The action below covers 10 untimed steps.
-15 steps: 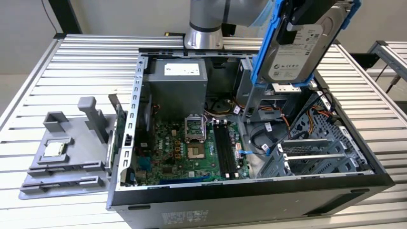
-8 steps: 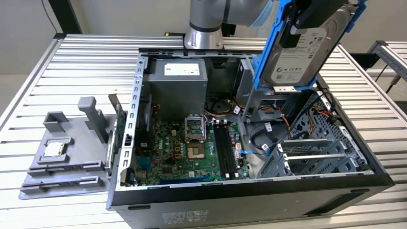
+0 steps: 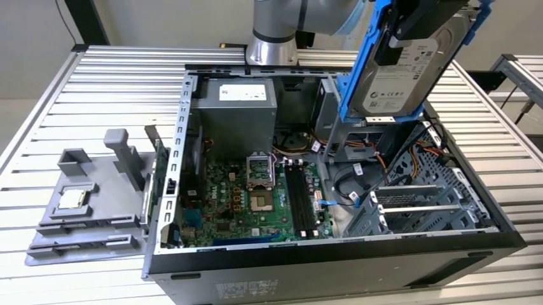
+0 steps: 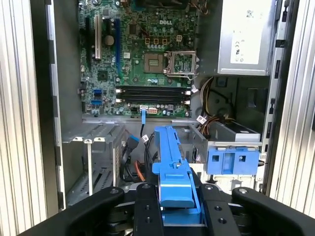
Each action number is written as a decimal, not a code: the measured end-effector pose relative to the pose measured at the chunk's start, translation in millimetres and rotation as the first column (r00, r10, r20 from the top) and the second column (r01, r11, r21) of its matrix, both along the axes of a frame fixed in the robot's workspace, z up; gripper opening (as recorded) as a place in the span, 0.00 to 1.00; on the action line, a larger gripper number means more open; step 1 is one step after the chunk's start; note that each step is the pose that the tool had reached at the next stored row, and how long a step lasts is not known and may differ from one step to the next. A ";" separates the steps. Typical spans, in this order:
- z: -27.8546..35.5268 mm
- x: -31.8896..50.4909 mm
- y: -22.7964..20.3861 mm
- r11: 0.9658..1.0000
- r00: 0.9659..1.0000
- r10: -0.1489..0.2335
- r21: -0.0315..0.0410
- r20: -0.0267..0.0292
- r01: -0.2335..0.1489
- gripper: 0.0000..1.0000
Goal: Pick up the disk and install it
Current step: 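Pick up the disk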
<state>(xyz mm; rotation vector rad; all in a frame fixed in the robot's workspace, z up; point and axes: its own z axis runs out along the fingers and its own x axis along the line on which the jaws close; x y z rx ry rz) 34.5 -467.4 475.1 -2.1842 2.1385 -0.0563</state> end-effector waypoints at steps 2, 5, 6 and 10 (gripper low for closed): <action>0.0 0.0 -0.1 1.000 1.000 0.000 0.000 0.000 0.000 0.00; 0.0 0.2 -0.6 1.000 1.000 0.000 0.000 0.000 0.000 0.00; 0.0 0.5 -1.2 1.000 1.000 0.000 0.000 0.000 0.000 0.00; 0.0 1.5 -5.2 1.000 1.000 0.000 0.000 0.000 0.000 0.00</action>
